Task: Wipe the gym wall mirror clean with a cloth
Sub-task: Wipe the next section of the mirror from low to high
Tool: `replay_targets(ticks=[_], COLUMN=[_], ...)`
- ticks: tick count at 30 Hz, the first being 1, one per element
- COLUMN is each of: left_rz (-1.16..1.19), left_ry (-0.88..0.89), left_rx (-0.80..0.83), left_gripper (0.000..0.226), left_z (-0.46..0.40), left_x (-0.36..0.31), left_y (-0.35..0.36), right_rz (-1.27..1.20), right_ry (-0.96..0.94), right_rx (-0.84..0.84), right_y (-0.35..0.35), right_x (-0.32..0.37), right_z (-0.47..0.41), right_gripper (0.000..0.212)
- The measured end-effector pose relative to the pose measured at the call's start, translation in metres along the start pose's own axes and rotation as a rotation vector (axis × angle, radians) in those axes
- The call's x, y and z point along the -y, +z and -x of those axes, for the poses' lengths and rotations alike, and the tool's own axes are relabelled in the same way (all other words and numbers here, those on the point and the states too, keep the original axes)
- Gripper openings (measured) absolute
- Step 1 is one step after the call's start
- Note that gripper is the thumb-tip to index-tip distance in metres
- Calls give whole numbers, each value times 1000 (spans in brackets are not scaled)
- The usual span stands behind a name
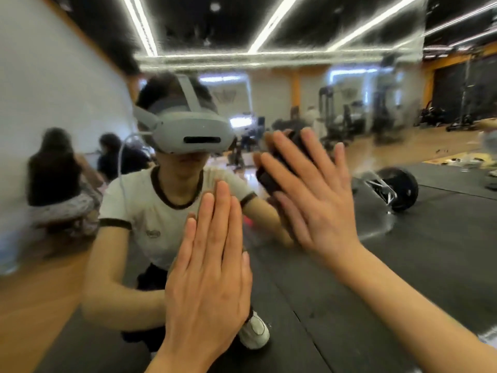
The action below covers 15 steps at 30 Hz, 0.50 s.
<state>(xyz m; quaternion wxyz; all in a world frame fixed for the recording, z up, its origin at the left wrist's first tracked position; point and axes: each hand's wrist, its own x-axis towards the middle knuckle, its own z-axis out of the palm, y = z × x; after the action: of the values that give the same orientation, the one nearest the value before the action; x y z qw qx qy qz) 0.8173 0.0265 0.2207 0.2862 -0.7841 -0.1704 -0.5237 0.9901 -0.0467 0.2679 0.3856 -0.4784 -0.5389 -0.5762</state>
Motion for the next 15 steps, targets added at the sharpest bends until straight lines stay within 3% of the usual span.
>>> replay_targets(ticks=[5,7,9,11,13,15], left_rz=[-7,-10,1,2,4,13], left_ry=[-12,-22,-27,-20,-13,-19], left_rx=[37,47,47,51,58,67], left_gripper=[67,65,64,65,66,68], left_z=[-1,-1,-1,-2,-1,-1], left_x=[-1,-2,-2,-1,0,-1], left_y=[-1,-2,-3,-4,-5,-5], right_rz=[29,28,-8,-1,49,10], right_ry=[692,797,607,245,-29,-42], right_rx=[-242,-286,-169,51,163,155], right_y=[-15,-6,2,6,1,-7], right_x=[-53,-28,10,39,33,16], right_z=[28,14,5,14,27,30], right_gripper=[46,49,53,56,55,57])
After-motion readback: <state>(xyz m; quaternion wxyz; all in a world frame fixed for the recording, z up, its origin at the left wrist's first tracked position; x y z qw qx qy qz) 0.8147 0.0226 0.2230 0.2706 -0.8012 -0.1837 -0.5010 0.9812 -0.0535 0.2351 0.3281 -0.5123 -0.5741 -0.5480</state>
